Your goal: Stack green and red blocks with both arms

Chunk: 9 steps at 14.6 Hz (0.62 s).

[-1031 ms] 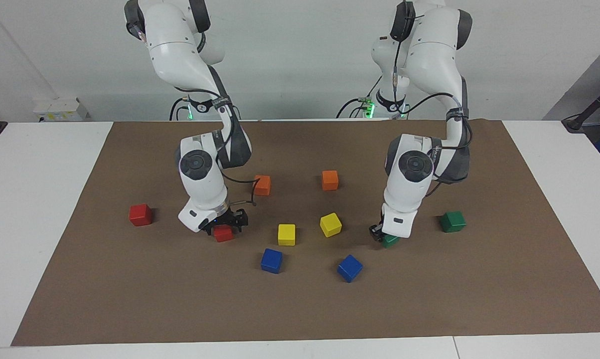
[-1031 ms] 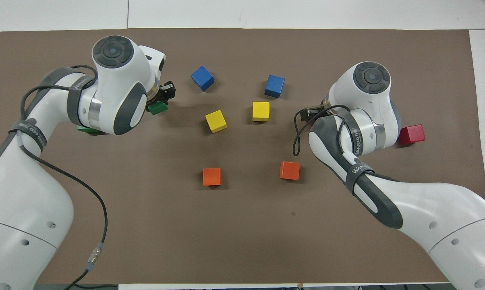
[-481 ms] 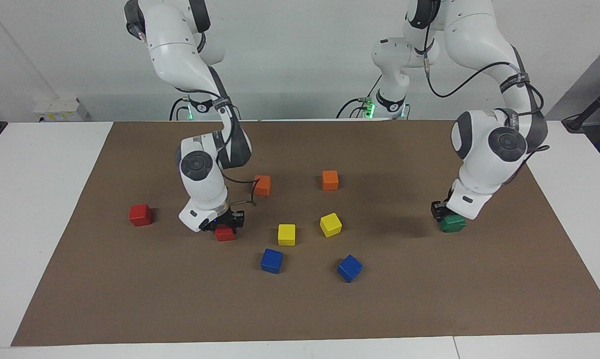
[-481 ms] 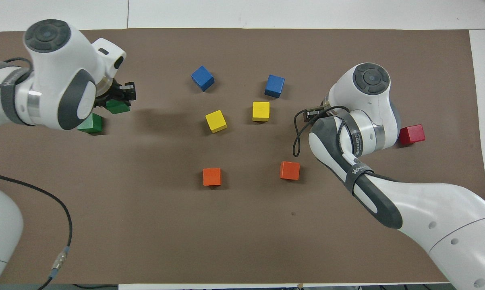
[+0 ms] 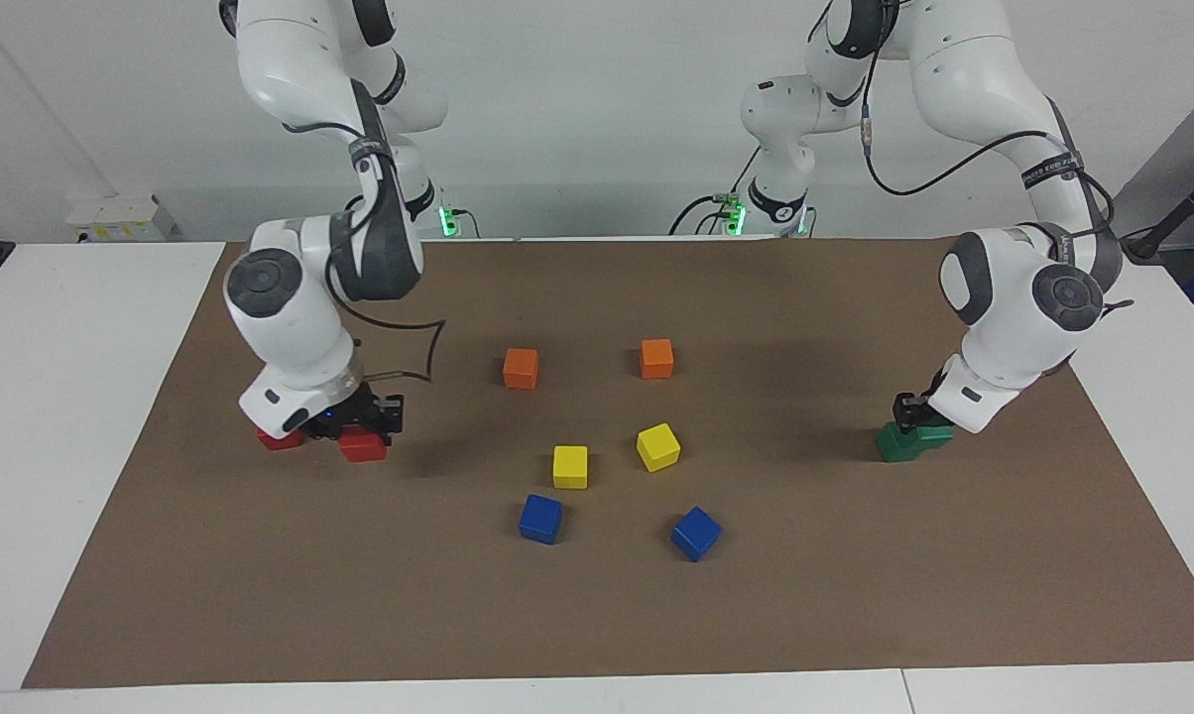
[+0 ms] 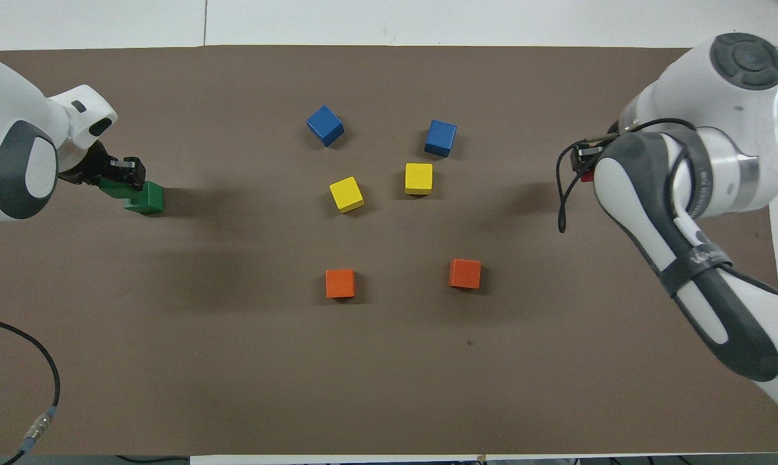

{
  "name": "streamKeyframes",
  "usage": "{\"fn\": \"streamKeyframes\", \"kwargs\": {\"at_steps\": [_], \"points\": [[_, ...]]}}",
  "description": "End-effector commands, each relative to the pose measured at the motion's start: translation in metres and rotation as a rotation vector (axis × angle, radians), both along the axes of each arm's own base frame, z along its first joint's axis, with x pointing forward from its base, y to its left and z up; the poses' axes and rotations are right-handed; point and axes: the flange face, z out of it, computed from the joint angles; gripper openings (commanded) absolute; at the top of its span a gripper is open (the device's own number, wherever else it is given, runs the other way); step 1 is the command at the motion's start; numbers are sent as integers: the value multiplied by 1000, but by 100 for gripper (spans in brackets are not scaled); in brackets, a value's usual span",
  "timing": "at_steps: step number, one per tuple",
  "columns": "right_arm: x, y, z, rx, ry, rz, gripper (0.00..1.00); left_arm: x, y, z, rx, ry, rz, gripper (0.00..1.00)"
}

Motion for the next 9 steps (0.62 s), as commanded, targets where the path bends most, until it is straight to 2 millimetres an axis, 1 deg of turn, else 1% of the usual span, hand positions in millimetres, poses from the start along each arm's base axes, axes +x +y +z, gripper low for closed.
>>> {"fn": "streamKeyframes", "kwargs": {"at_steps": [1,2,3,5,7,9], "points": [[-24,-33,31,-5,19,27,0,-11,6,5,-25,-23,0,0],[-32,-45,36,-5,25,31,0,-11,7,4,-27,-21,-13,0],[-41,-62,37,-4,32,38,0,-11,6,3,-27,-17,-30,0],[-55,-91,31,1,45,57,0,-12,13,3,-27,-14,-23,0],[-65,-115,19,5,37,86,0,-12,17,3,-28,-16,-16,0],[-71,-131,1,3,12,83,0,-13,17,-1,-46,-9,-3,0]]}}
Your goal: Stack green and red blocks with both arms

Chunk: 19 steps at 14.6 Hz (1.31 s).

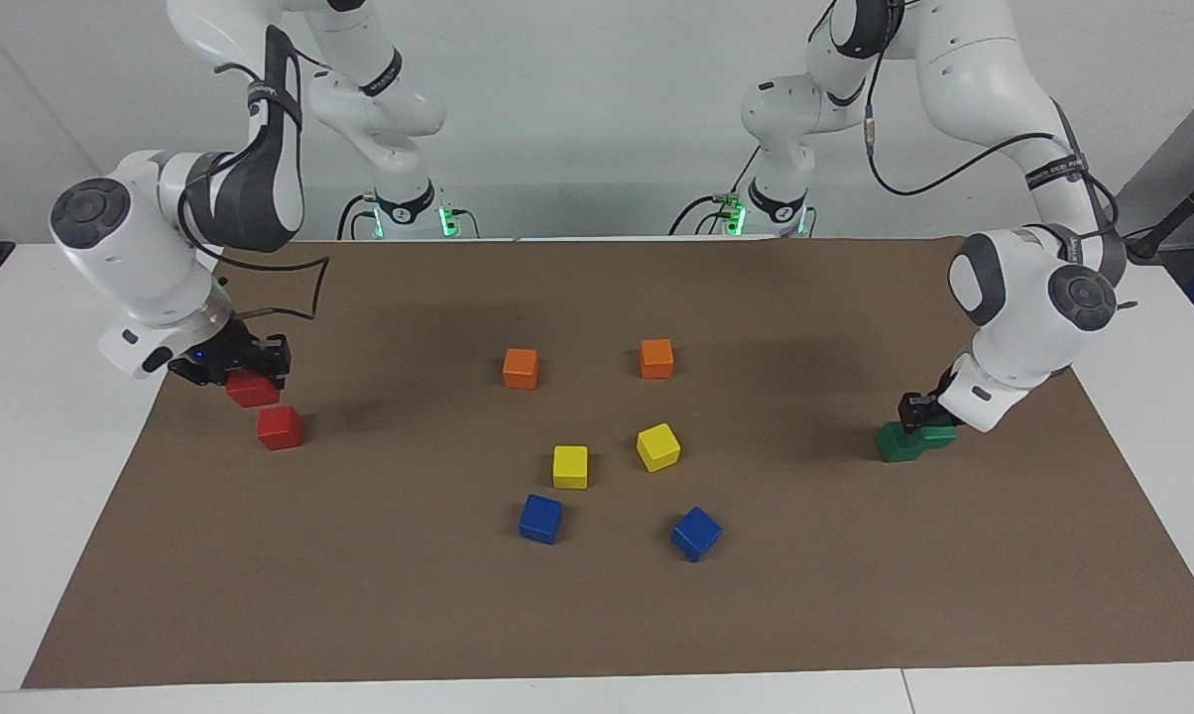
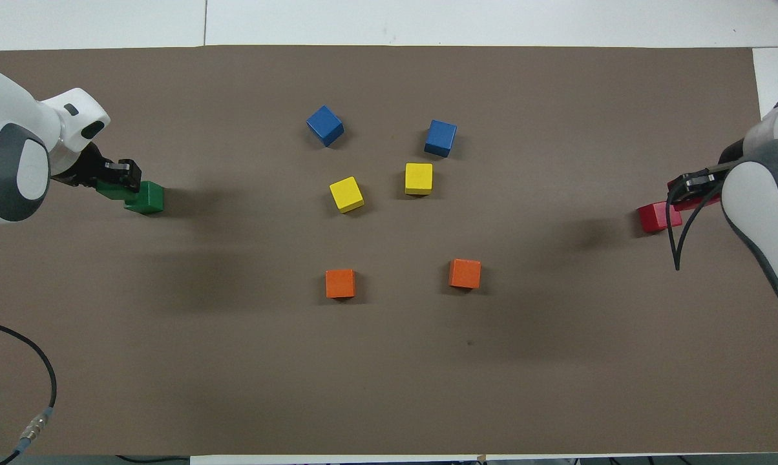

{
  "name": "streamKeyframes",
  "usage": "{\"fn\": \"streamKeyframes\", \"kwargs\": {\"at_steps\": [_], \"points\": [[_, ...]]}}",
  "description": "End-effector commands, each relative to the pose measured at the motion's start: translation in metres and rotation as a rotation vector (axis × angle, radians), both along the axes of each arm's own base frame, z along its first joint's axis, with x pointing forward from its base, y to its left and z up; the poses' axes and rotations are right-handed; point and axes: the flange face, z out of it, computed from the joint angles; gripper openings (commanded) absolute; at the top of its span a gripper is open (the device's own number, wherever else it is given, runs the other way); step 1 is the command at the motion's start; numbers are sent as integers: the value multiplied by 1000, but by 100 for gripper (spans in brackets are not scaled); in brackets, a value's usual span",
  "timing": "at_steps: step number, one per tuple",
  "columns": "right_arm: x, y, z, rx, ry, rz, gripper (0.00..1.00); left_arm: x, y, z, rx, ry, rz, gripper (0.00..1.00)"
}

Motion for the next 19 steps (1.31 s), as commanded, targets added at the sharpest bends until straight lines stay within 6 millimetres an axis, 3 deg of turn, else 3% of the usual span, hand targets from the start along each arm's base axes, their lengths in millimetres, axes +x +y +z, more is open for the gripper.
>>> {"fn": "streamKeyframes", "kwargs": {"at_steps": [1,8,15,16,17,18,19], "points": [[-16,-11,-22,-7,-28,19,0,-12,3,2,-38,-14,8,0],[-18,-10,-66,-7,-56,22,0,-13,-1,0,-46,-11,8,0],[-14,-11,-85,-8,-83,50,0,-19,-2,-13,-46,-6,6,0],[-15,-11,-85,-9,-88,50,0,-19,-5,-13,-46,-6,1,12],[-14,-10,-85,-9,-89,52,0,-19,-6,-14,-46,-5,1,42],[-14,-8,-85,-10,-91,54,0,-20,-6,-14,-45,-4,1,44],[-13,-6,-85,-10,-95,57,0,-21,-6,-14,-45,-4,0,63]]}}
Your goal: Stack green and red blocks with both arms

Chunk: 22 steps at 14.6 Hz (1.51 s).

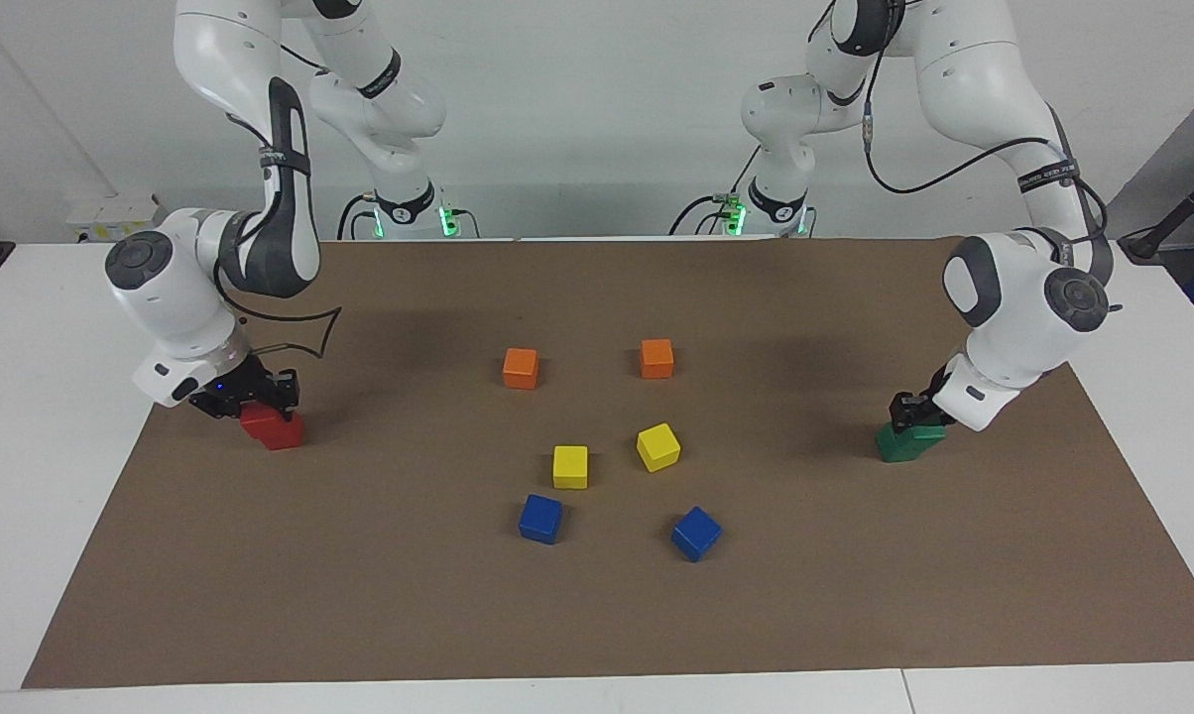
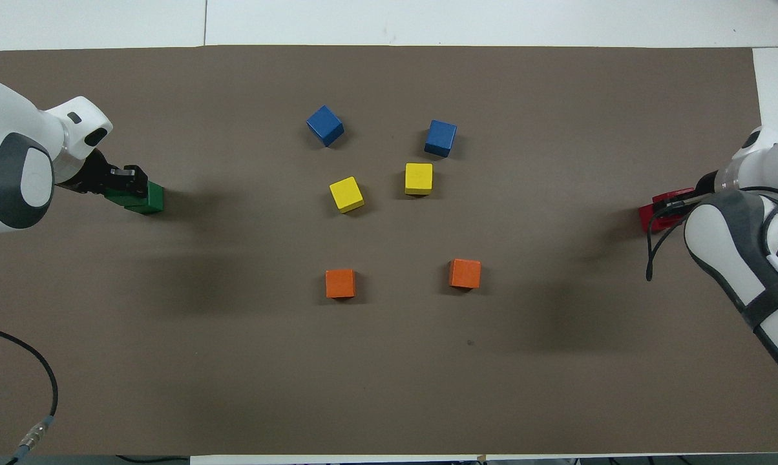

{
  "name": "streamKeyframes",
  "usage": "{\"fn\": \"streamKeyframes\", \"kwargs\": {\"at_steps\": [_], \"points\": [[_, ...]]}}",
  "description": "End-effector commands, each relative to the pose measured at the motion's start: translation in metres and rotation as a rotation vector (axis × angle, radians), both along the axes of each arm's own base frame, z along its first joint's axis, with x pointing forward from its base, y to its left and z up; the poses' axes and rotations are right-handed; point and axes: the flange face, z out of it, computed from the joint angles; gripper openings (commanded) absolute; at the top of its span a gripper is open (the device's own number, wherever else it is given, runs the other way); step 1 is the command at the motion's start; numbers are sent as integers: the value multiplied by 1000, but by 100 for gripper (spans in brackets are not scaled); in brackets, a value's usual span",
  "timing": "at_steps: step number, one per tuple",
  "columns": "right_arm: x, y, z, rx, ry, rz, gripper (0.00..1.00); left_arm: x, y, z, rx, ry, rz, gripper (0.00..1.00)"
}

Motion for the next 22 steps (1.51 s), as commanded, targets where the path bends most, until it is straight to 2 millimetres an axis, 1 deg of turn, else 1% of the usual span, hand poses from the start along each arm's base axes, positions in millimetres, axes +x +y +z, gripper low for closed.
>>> {"fn": "streamKeyframes", "kwargs": {"at_steps": [1,2,4,6,8,12,14,15,16,18,22], "points": [[-1,3,0,-9,-20,34,0,-14,0,-2,-10,-9,-10,89],[-2,2,-2,-9,-16,32,0,-14,0,-2,-10,-7,-9,100],[-3,1,-7,-6,-8,32,0,-15,3,-3,-10,-3,-5,100],[-3,-1,-7,-5,-7,27,0,-15,4,2,-8,-9,-4,100],[-4,-1,-7,-5,-5,28,0,-15,5,11,-7,-18,-1,100],[-5,-3,-8,-3,2,29,0,-18,3,51,-2,-42,-3,100],[-6,-4,-7,-3,8,26,0,-23,3,80,2,-28,-5,100],[-7,-7,-8,-2,11,20,0,-27,5,98,4,-34,-3,100],[-8,-9,-8,-1,14,19,0,-32,5,113,4,-37,-2,100],[-13,-9,-11,0,23,17,0,-44,5,131,7,-26,0,100],[-15,-8,-13,1,30,16,0,-74,-3,177,15,-29,-11,100]]}}
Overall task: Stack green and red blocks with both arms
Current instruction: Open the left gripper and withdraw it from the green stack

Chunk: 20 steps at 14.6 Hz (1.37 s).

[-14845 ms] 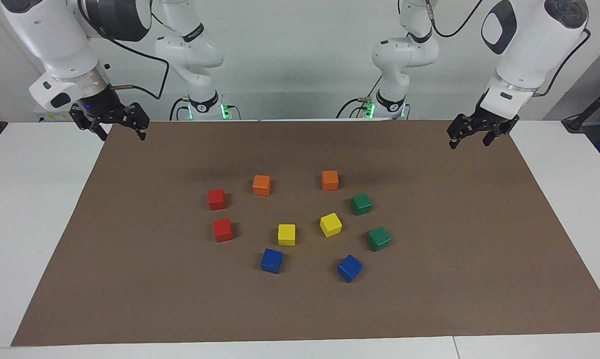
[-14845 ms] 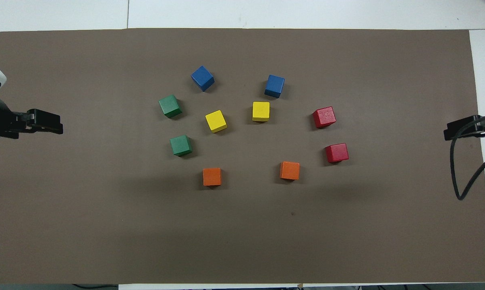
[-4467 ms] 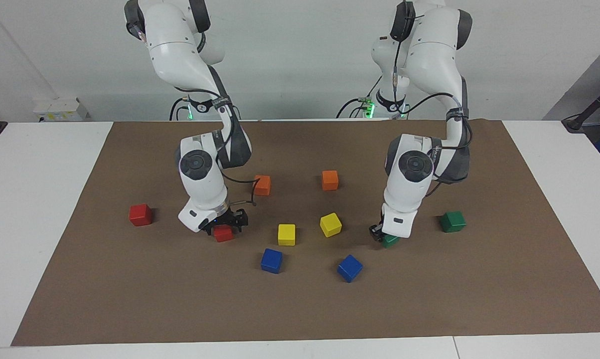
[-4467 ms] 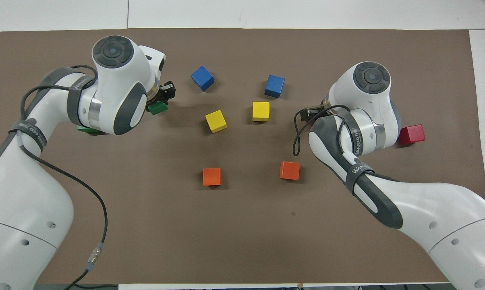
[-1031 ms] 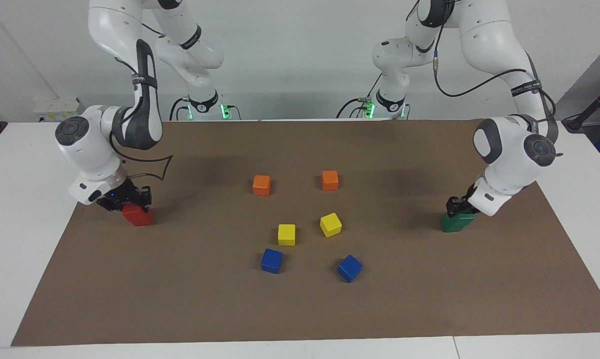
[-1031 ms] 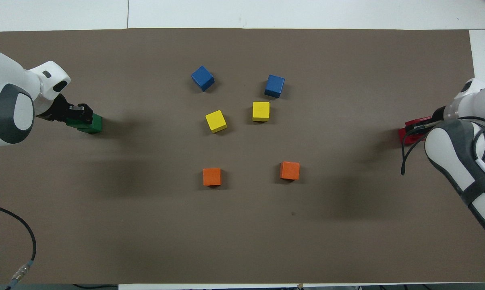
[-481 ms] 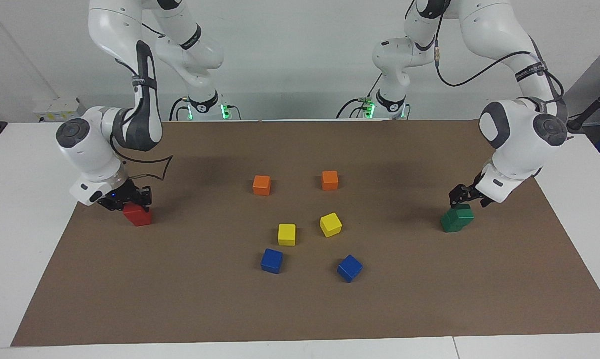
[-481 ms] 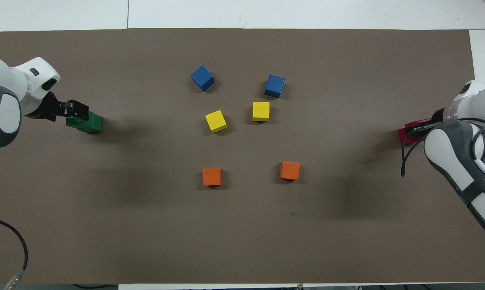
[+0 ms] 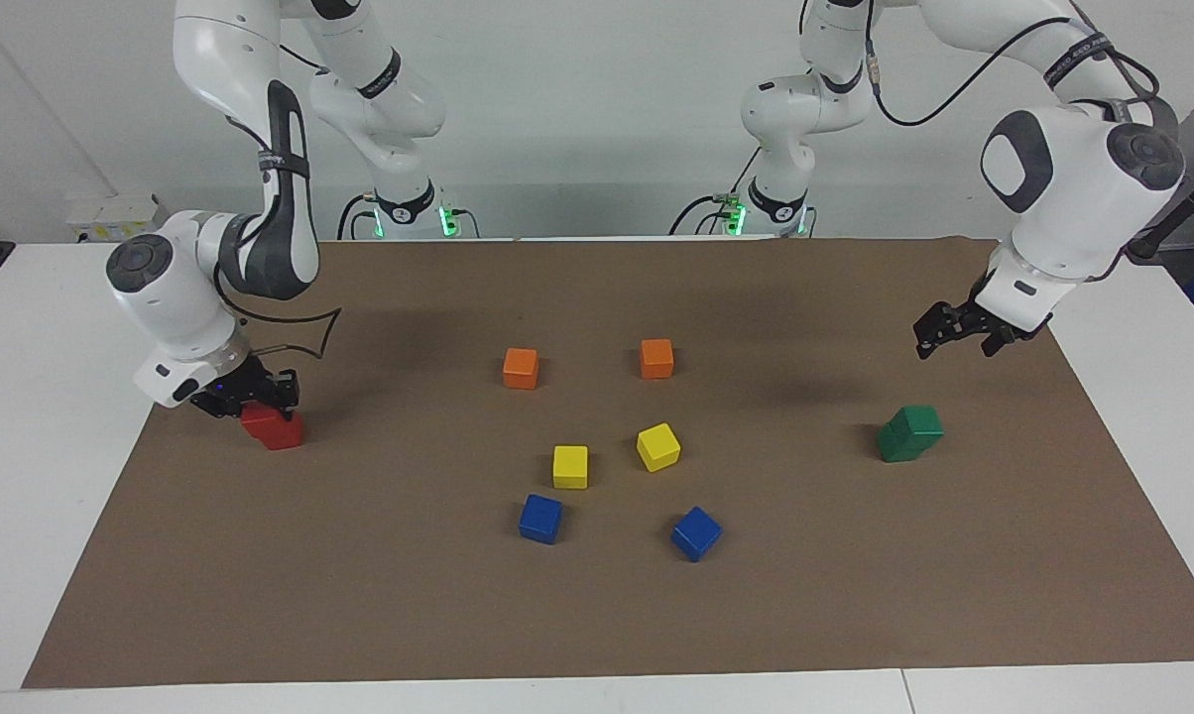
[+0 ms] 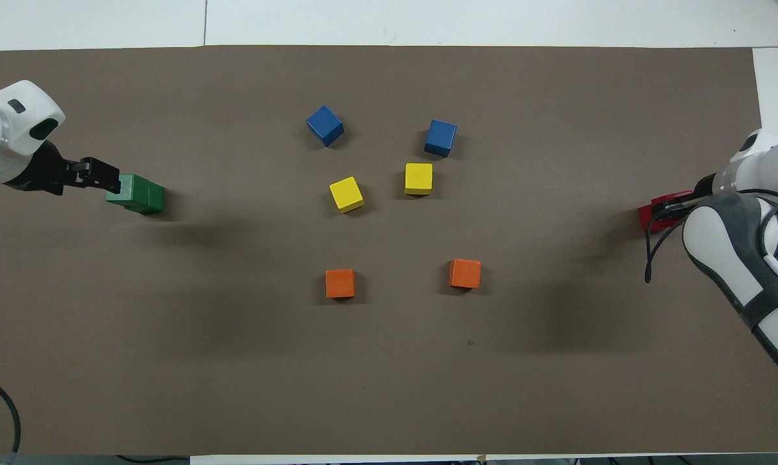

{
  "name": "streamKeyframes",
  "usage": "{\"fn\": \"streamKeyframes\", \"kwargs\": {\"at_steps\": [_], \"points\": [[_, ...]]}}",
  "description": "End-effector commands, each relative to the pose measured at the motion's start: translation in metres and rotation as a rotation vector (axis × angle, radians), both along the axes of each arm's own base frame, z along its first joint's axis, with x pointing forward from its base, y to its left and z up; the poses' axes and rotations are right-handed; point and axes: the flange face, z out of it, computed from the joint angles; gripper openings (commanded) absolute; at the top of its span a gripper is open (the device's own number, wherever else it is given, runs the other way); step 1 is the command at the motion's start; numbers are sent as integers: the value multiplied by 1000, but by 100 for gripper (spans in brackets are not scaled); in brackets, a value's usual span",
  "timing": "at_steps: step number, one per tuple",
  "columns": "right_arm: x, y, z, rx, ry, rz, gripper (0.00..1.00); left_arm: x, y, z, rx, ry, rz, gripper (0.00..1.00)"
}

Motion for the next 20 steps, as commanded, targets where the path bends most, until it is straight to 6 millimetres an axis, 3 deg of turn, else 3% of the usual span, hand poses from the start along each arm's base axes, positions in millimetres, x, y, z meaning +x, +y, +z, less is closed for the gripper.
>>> {"fn": "streamKeyframes", "kwargs": {"at_steps": [1,7,10,11,13,14,15,20], "points": [[-11,-2,-7,0,20,26,0,-25,-5,27,-7,8,-16,100],[-12,-2,-7,0,22,24,0,-28,-11,36,-5,-5,-13,100],[-12,-1,-7,0,22,24,0,-35,-29,42,0,12,-47,100],[-12,0,-7,0,22,27,6,-38,-30,45,1,17,-50,100],[-11,1,-7,0,22,27,66,-43,-38,56,0,-1,-64,100],[-11,1,-7,0,22,24,88,-45,-42,59,0,-3,-70,100],[-11,1,-7,0,22,24,100,-46,-42,59,0,3,-70,100],[-11,2,-7,0,22,26,100,-51,-44,64,-2,3,-72,100]]}}
